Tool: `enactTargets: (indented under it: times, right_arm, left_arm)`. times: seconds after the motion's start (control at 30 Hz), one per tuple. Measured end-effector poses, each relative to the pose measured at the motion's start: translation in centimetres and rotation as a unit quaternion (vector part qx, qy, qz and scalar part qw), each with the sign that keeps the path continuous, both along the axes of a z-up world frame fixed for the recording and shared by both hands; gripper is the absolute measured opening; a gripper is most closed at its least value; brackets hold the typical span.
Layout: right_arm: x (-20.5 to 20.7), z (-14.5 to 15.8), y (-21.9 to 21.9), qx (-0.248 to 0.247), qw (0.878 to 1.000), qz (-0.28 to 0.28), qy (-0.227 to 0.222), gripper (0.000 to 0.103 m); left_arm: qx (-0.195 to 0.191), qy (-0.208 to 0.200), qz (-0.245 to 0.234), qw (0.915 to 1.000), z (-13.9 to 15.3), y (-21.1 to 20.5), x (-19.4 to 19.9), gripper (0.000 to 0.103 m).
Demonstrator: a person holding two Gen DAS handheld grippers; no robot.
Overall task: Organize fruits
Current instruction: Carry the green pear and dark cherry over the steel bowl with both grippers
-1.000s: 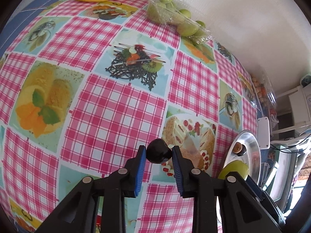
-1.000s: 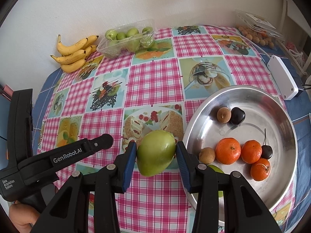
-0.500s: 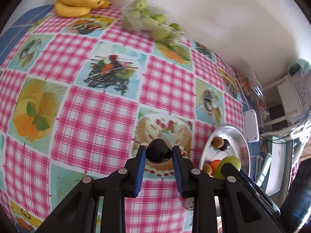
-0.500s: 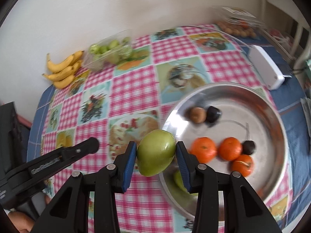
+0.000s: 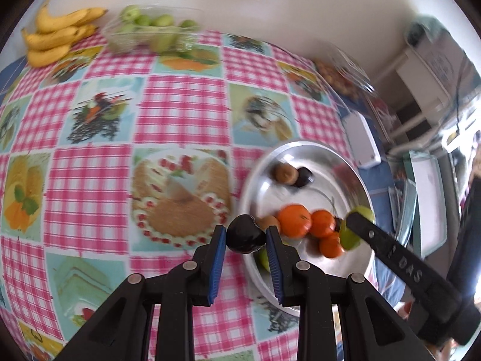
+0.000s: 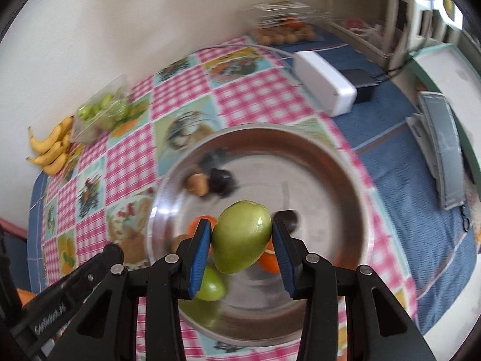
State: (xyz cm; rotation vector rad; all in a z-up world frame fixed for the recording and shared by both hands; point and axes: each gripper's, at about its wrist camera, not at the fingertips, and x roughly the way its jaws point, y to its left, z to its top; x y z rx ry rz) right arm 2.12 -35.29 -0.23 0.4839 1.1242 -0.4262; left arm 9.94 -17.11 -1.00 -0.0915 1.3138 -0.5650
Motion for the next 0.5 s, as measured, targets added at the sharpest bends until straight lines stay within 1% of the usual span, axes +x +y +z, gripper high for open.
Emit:
enactTargets:
  times: [0.13,0.23,0.5]
  right_arm:
    - [-1.1,0.1,-1.5,-0.012,1.000,-0.021,0.008,0.043]
    - [-1.4,-0.3,-2.0,-0.014,0.999,-0.025,0.020,0.043]
    - [-2.4,-1.6,-3.0,-0.019,0.997,-0.035,0.060,0.043]
  left_arm:
    - [0.008,-0.007,-0.038,0.9992,0.0,-2.4,-1.7,0.029]
    - [0.020,-0.011,-0.059,0.9980,-0.3,-3.6,-2.7,0.029]
    - [0.031,0.002,-0.087,0.9957,-1.2,-5.5,-4.3,0.029]
